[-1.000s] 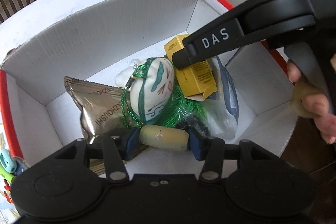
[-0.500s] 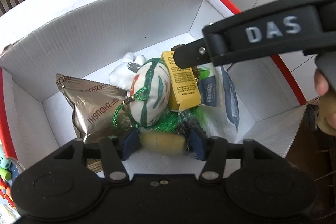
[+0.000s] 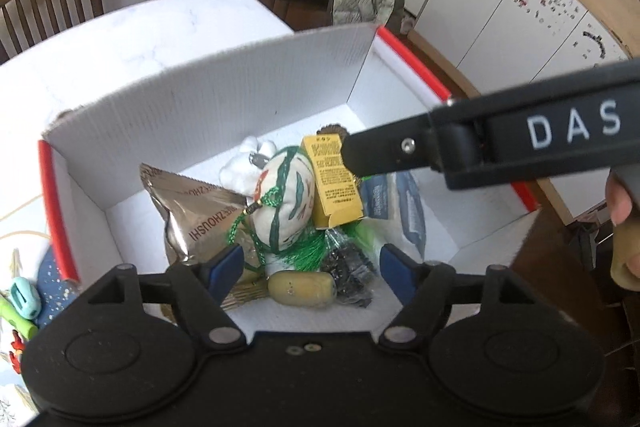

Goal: Organize objects
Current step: 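Lower the yellow box with right tool while left lowers the cylinder into the box, then open the left tool releasing the cylinder while right releases the yellow box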

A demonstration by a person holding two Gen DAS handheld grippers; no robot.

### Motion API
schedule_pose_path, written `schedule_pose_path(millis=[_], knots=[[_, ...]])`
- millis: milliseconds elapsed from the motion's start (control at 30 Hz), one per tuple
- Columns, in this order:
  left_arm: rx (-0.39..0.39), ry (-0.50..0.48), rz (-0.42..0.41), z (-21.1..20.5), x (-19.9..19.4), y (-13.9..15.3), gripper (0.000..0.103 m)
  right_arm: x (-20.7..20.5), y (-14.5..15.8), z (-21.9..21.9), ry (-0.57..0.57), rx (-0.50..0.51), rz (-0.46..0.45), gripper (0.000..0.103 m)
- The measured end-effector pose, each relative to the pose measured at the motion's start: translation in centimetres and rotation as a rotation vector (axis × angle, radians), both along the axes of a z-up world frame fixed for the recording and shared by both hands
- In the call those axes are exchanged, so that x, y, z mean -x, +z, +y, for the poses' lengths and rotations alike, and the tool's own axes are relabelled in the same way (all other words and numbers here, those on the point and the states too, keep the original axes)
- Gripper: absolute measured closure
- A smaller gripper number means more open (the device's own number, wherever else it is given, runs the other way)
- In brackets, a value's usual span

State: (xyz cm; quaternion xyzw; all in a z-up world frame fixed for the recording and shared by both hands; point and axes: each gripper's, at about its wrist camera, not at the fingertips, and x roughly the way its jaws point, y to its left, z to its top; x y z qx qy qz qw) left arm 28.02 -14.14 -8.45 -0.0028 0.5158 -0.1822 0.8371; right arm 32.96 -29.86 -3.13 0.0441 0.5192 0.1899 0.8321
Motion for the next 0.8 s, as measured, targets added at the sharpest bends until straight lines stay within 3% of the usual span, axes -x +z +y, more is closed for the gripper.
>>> schedule_pose_path(millis=[167,600,800], knots=[[0.009,0.003,-0.051,0.1,0.7,1.2,0.026,1.2,1.5,0.6,0.0,-0.009,-0.029,0.05],[0.031,0.025,-0.18,5.2,4.2,5.9,0.017,5.0,4.4,3.0,-0.013,-0.024,-0.104,0.05],[0.027,0.048,-0.209,8.2,5.8,7.1,0.012,7.3,5.3,5.2,0.006,-0.024,-0.124,0.043]])
